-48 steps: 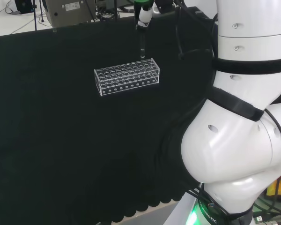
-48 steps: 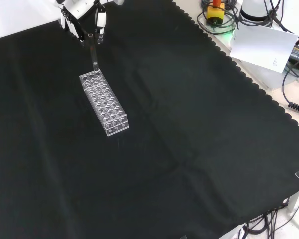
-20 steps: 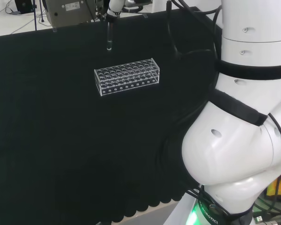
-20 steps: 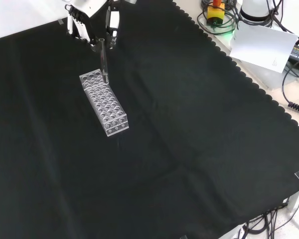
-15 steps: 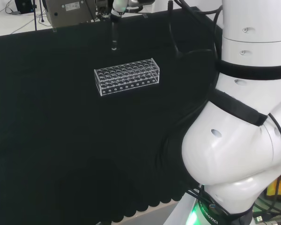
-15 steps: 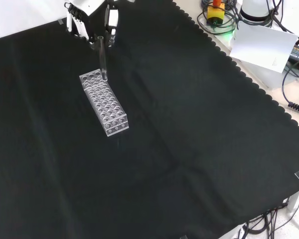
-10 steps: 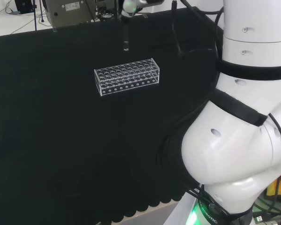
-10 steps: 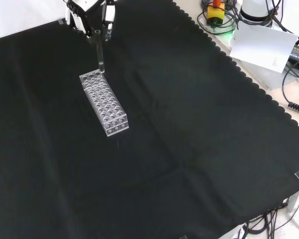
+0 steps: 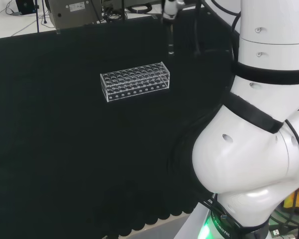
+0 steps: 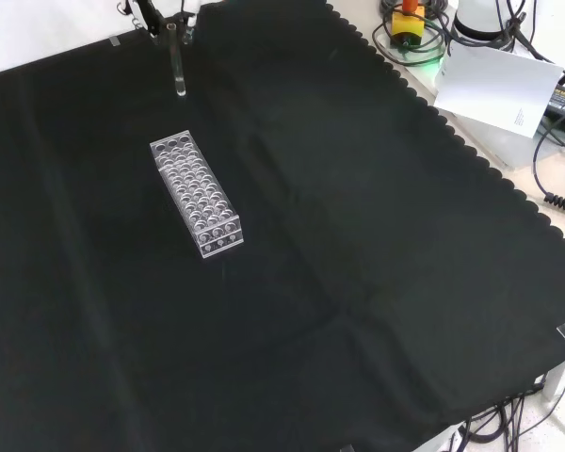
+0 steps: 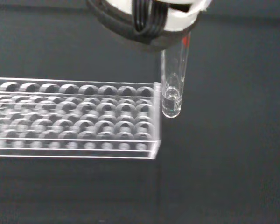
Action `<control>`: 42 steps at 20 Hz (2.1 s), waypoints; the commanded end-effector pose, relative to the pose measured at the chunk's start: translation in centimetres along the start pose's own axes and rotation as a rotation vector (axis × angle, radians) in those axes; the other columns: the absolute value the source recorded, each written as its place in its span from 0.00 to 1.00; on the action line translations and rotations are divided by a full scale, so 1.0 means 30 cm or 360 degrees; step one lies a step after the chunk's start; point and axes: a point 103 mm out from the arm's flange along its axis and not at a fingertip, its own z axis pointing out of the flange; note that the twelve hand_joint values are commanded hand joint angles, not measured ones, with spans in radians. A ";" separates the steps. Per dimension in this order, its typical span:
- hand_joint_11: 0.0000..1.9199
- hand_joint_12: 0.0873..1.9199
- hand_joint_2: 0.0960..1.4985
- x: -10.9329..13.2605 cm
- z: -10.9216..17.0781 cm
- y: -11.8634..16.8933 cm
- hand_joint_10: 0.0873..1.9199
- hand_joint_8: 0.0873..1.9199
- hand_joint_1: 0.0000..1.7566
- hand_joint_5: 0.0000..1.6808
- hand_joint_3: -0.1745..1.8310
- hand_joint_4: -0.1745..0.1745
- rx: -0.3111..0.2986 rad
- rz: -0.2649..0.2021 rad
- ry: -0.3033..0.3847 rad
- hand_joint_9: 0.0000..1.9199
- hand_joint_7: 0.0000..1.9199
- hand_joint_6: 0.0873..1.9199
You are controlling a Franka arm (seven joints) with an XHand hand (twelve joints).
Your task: Shake the test tube.
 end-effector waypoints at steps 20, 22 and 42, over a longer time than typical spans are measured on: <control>0.42 0.59 0.62 0.486 -0.059 0.070 0.05 0.37 0.81 0.79 0.09 0.00 -0.0105 -0.0489 0.0265 0.71 0.70 0.05; 0.42 0.59 0.62 0.512 -0.070 0.074 0.05 0.37 0.81 0.79 0.09 0.00 -0.0115 -0.0514 0.0281 0.71 0.70 0.05; 0.42 0.59 0.62 0.076 -0.055 0.095 0.05 0.37 0.81 0.79 0.09 0.00 -0.0074 -0.0098 0.0150 0.71 0.70 0.05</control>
